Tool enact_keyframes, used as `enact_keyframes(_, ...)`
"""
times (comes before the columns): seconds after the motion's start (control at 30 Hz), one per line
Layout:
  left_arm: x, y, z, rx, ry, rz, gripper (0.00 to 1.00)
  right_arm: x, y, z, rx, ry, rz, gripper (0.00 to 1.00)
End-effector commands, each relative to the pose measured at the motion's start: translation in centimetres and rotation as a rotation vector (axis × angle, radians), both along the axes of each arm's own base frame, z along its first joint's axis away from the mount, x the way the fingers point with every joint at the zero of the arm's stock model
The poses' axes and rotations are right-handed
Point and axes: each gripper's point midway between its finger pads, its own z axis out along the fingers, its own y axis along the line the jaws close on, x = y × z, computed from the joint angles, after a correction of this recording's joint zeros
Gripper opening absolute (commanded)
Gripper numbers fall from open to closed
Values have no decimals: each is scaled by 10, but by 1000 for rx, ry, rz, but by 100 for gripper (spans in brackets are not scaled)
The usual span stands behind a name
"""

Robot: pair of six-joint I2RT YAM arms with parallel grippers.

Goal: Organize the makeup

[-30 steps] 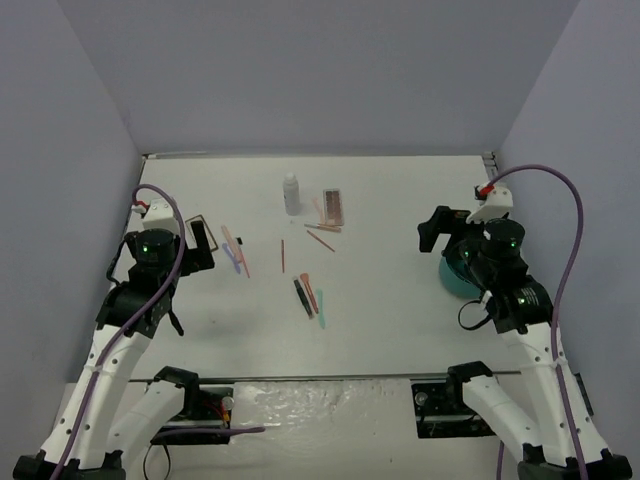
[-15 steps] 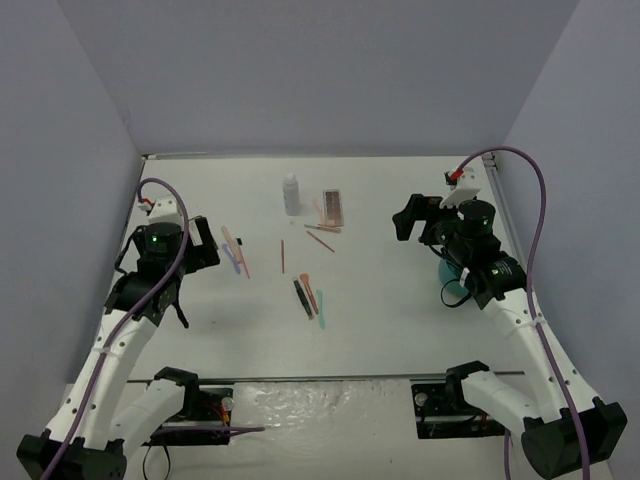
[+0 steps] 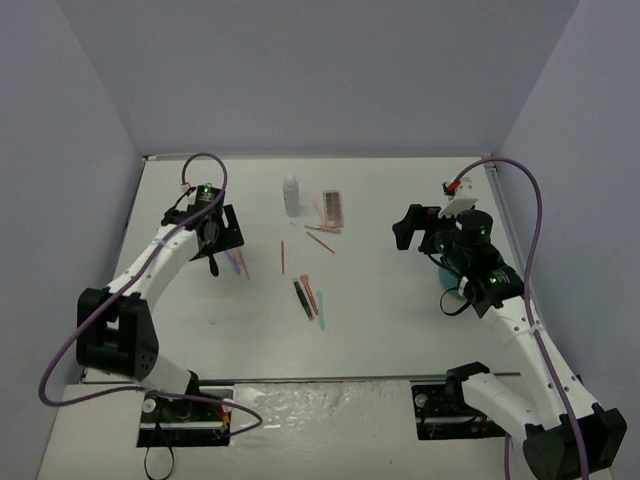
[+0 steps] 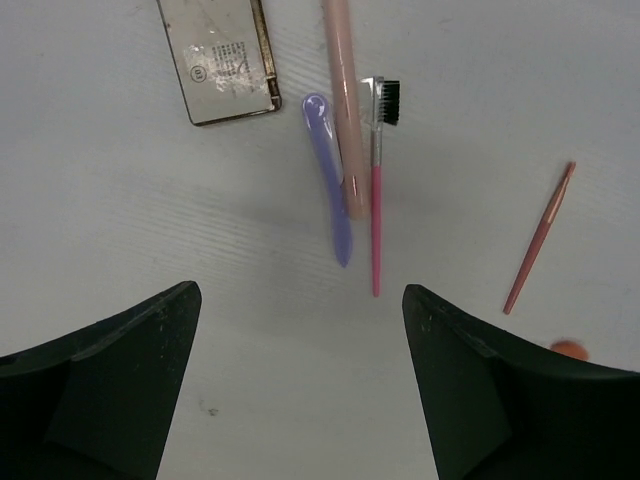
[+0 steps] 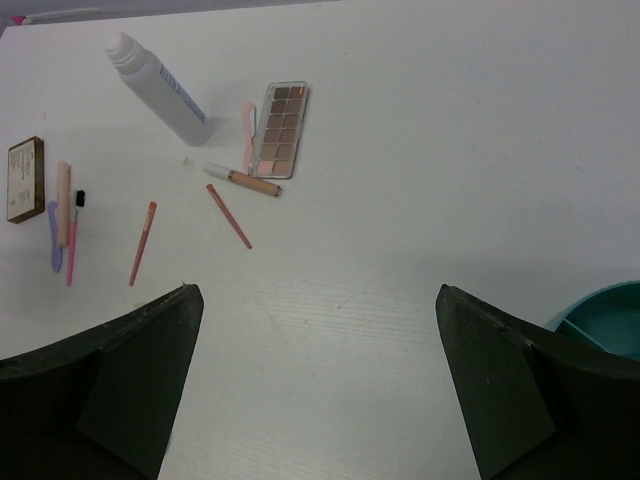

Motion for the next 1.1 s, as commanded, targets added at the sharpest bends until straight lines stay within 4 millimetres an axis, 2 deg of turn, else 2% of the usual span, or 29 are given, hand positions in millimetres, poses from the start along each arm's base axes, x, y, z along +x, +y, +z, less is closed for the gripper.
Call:
enact_keyframes(0.0, 38, -9, 5, -51, -35, 85, 60, -1, 2, 27, 18, -112, 12, 100)
enact_keyframes(0.1, 50, -10, -12, -51, -2, 107, 53, -3, 0, 23, 10, -111, 7, 100)
enact_keyframes(0.3, 66, -9, -25, -47, 32, 136, 36, -3, 0, 21, 2, -107, 9, 100)
enact_keyframes(0.47, 72, -9, -40, -60, 54, 153, 27, -3, 1, 19, -1, -105, 11, 100)
enact_keyframes(0.7, 78, -10, -53, -68, 77, 154, 20, -4, 0, 19, -3, -107, 12, 100)
enact_keyframes(0.87, 81, -11, -55, -72, 75, 154, 15, -4, 0, 18, -6, -105, 13, 100)
enact_keyframes(1.07, 82, -11, -62, -71, 97, 157, 14, -4, 1, 17, -7, -103, 14, 100)
